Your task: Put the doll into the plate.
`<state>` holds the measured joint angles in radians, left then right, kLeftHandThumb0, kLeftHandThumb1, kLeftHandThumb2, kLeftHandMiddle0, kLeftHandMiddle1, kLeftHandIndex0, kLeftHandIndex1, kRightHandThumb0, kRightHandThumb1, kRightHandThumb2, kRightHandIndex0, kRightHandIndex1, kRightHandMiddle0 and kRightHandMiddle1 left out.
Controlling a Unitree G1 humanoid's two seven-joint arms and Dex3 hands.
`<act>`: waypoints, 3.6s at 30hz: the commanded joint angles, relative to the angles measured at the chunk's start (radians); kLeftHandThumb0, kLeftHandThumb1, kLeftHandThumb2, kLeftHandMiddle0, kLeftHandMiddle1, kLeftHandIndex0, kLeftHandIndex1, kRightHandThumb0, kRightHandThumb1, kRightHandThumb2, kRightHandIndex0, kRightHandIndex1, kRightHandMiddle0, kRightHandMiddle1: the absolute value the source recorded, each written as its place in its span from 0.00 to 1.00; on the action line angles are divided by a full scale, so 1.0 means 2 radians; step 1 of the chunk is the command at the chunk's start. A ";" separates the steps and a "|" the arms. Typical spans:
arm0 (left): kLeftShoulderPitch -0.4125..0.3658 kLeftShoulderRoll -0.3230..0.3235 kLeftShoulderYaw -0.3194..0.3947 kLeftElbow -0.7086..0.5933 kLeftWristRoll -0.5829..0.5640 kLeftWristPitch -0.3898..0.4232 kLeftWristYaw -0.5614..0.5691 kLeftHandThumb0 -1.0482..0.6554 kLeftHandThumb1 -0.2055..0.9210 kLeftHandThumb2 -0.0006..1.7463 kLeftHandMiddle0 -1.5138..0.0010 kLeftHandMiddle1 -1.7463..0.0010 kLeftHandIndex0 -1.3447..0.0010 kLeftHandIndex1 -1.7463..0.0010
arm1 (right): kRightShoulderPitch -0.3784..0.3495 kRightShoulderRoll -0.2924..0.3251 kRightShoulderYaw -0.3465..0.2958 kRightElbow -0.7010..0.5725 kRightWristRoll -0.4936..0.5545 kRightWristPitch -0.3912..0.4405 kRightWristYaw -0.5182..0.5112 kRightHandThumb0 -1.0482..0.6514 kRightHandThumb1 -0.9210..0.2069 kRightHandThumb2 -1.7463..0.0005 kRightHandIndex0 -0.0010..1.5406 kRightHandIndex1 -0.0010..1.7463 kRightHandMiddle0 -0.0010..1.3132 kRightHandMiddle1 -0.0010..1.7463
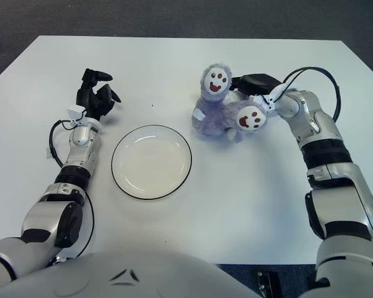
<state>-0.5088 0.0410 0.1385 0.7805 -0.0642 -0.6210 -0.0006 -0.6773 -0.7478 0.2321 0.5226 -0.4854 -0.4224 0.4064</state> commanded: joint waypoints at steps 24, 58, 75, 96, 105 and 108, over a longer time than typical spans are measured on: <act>0.035 -0.010 -0.003 0.032 0.001 0.006 0.000 0.40 0.88 0.40 0.45 0.00 0.79 0.00 | -0.030 0.011 -0.045 -0.054 0.059 0.065 0.034 0.62 0.55 0.25 0.43 0.93 0.31 1.00; 0.017 0.000 0.004 0.058 0.004 0.013 0.009 0.40 0.87 0.41 0.45 0.00 0.78 0.00 | -0.041 0.073 -0.035 -0.188 0.119 0.129 0.106 0.62 0.57 0.23 0.43 0.95 0.32 1.00; 0.004 0.000 -0.001 0.077 0.017 0.013 0.030 0.40 0.86 0.41 0.45 0.00 0.78 0.00 | -0.056 0.119 -0.007 -0.206 0.122 0.131 0.130 0.62 0.57 0.23 0.42 0.95 0.33 1.00; -0.004 0.002 -0.002 0.089 0.018 0.009 0.040 0.40 0.85 0.42 0.46 0.00 0.77 0.00 | -0.042 0.132 0.007 -0.212 0.096 0.087 0.097 0.62 0.56 0.23 0.41 0.97 0.33 1.00; -0.007 0.009 0.002 0.094 0.015 0.009 0.038 0.40 0.85 0.42 0.45 0.00 0.77 0.00 | -0.058 0.147 0.022 -0.186 0.111 0.038 0.110 0.62 0.54 0.24 0.40 0.97 0.32 1.00; -0.008 0.010 0.003 0.096 0.014 0.009 0.037 0.40 0.85 0.43 0.45 0.00 0.77 0.00 | -0.061 0.151 0.024 -0.177 0.116 0.025 0.114 0.62 0.54 0.25 0.39 0.97 0.31 1.00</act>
<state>-0.5934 0.0707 0.1454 0.9187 -0.0472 -0.5951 0.0695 -0.7695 -0.4579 0.2719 0.1526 -0.2780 -0.3384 0.6266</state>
